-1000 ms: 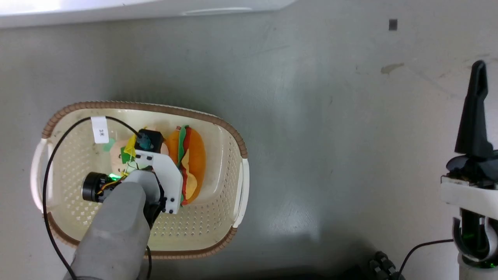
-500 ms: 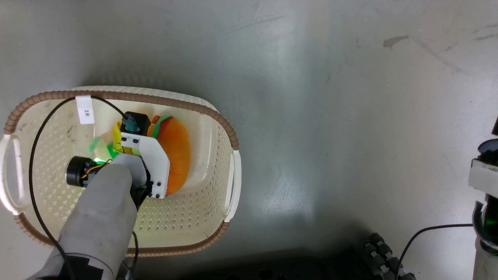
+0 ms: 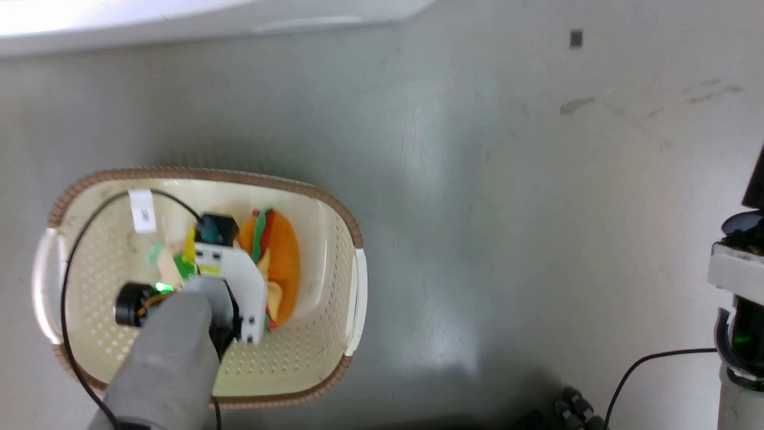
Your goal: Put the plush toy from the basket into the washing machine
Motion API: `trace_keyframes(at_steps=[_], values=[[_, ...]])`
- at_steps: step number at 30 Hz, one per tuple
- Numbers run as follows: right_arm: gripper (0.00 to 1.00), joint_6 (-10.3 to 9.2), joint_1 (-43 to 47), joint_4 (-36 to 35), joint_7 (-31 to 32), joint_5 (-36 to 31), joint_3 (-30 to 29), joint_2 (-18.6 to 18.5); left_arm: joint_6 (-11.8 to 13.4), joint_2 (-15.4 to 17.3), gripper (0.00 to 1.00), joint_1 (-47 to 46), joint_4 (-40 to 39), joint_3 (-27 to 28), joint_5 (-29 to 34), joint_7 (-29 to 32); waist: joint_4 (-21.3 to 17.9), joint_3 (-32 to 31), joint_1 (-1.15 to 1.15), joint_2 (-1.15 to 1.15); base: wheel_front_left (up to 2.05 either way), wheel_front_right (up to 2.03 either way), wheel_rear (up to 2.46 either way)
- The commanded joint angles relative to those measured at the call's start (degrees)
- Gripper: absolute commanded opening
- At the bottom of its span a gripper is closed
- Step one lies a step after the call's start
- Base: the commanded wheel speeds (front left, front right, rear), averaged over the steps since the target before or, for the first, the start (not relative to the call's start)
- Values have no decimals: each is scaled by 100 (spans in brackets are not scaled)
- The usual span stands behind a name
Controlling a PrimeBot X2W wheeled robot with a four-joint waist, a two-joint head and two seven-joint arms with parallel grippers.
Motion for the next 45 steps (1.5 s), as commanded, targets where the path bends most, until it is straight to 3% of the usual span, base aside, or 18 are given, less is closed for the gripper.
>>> trace_keyframes(at_steps=[1, 17, 29, 37, 45], values=[[100, -4, 10, 14, -26, -13, 19, -1, -25, -23, 0, 104, 21, -24, -4, -31, 38, -330, 0, 0, 0, 0, 0], [100, -4, 892, 479, -26, -189, 94, -1, -237, -365, 0, 1071, -29, -599, 10, -1486, 703, -2600, 0, 0, 0, 0, 0], [100, -4, 1460, 587, -26, -181, 26, -1, -239, -311, 0, 1332, -500, -784, -167, -2487, 1015, -3665, 0, 0, 0, 0, 0], [100, -4, 1637, 552, -26, -113, -30, -1, 98, 48, 0, 1231, -1510, -532, -225, -2612, 1011, -3836, 0, 0, 0, 0, 0], [100, -4, 1456, 470, -26, -75, 0, -1, 523, 526, 0, 1025, -2772, 91, -398, -2616, 792, -3439, 0, 0, 0, 0, 0]])
